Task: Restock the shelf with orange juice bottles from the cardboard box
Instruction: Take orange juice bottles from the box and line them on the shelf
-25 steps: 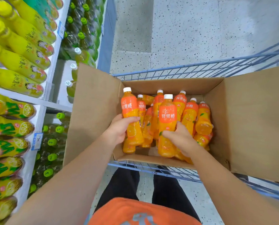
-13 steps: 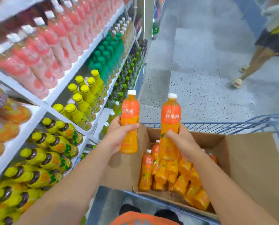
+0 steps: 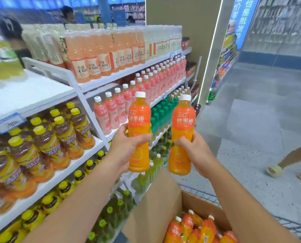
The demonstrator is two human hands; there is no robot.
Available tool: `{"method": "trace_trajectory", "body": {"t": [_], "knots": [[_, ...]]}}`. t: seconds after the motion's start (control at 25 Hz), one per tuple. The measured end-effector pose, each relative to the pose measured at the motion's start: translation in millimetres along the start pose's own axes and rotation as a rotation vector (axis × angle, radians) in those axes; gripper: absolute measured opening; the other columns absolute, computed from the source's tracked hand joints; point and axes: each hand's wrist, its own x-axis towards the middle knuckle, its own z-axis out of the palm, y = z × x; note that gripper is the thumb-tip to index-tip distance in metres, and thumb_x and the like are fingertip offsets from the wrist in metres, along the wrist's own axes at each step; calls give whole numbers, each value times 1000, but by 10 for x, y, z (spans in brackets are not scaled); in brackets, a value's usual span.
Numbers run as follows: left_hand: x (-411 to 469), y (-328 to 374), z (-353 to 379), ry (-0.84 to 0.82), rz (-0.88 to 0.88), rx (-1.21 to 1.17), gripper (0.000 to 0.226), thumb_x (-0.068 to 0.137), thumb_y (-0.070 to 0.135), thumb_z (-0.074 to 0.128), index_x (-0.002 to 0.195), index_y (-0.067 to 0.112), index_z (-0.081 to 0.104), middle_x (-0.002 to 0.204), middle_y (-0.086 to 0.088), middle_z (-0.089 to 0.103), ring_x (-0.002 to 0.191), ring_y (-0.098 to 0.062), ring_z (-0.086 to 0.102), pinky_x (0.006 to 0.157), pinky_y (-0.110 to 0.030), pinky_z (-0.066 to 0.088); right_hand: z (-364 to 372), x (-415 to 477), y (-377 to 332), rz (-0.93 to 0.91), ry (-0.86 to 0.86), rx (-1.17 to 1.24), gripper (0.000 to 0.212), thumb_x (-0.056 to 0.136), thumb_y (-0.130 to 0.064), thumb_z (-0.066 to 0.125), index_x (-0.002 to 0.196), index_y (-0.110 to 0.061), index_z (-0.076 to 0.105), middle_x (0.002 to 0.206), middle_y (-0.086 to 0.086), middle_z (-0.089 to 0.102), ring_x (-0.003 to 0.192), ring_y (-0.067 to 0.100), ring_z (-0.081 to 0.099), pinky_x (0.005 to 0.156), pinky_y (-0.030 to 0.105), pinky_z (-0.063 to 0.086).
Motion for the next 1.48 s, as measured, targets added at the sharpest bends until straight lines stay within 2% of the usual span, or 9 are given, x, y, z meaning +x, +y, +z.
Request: {"method": "trace_trajectory", "body": {"t": [0.24, 0.32, 0.44, 0.6, 0.84, 1.04, 1.2, 1.4, 1.48], "knots": [[-686, 698, -644, 309, 182, -10, 61, 66, 3, 89, 119, 16, 62, 98, -10, 78, 81, -29, 74, 76, -49, 61, 659, -12, -688, -200, -266, -34, 34, 62, -41, 69, 93, -29, 64, 90, 6, 73, 86, 29, 72, 83, 51, 59], [-930, 887, -911, 393, 222, -10, 60, 67, 2, 88, 119, 14, 61, 100, -15, 77, 79, -33, 74, 74, -54, 62, 951, -103, -918, -261, -346, -30, 22, 73, -31, 70, 93, -24, 64, 84, 4, 72, 79, 24, 70, 75, 44, 59], [-1312, 1135, -1360, 533, 282, 18, 58, 69, 7, 89, 118, 19, 62, 102, -10, 77, 83, -27, 76, 72, -48, 62, 1452, -284, -1220, -357, -457, -28, 8, 83, -14, 68, 86, -20, 63, 75, 4, 68, 66, 17, 66, 62, 32, 56], [-1770, 1411, -2001, 684, 356, 62, 59, 68, 12, 91, 118, 22, 62, 102, -9, 76, 90, -32, 75, 83, -57, 60, 2142, -532, -1558, -429, -581, -42, 12, 81, -18, 71, 89, -20, 63, 81, 5, 71, 70, 19, 68, 65, 34, 56], [-2305, 1723, -3061, 899, 447, 93, 53, 68, 10, 91, 111, 23, 63, 98, -9, 77, 87, -31, 75, 79, -51, 62, 3355, -831, -1908, -523, -718, -69, 18, 82, -22, 74, 98, -24, 66, 91, 1, 77, 83, 21, 75, 80, 50, 61], [-2519, 1955, -4009, 990, 480, 131, 56, 70, 13, 90, 117, 24, 62, 101, 0, 77, 87, -18, 75, 73, -38, 62, 4379, -1066, -2141, -580, -810, -82, 23, 86, -20, 72, 105, -25, 62, 98, 1, 74, 88, 22, 73, 83, 50, 59], [-2565, 2060, -4740, 1011, 528, 153, 57, 72, 15, 90, 119, 27, 62, 99, 7, 76, 78, 2, 72, 65, -24, 56, 5161, -1214, -2295, -595, -856, -51, 25, 85, -16, 72, 105, -27, 61, 96, 0, 74, 86, 19, 73, 80, 46, 60], [-2524, 2052, -5410, 1101, 509, 209, 91, 57, 41, 95, 139, 26, 56, 121, 7, 72, 108, -14, 69, 88, -41, 60, 5975, -1332, -2389, -581, -893, -21, 29, 83, -16, 74, 107, -27, 60, 98, -1, 73, 89, 20, 72, 80, 45, 59], [-2451, 2014, -5545, 1128, 509, 220, 88, 56, 45, 94, 135, 28, 59, 118, 11, 72, 108, -13, 68, 90, -42, 60, 6212, -1333, -2390, -581, -922, -24, 30, 83, -16, 74, 107, -26, 60, 99, -1, 73, 90, 20, 72, 80, 43, 59]]}}
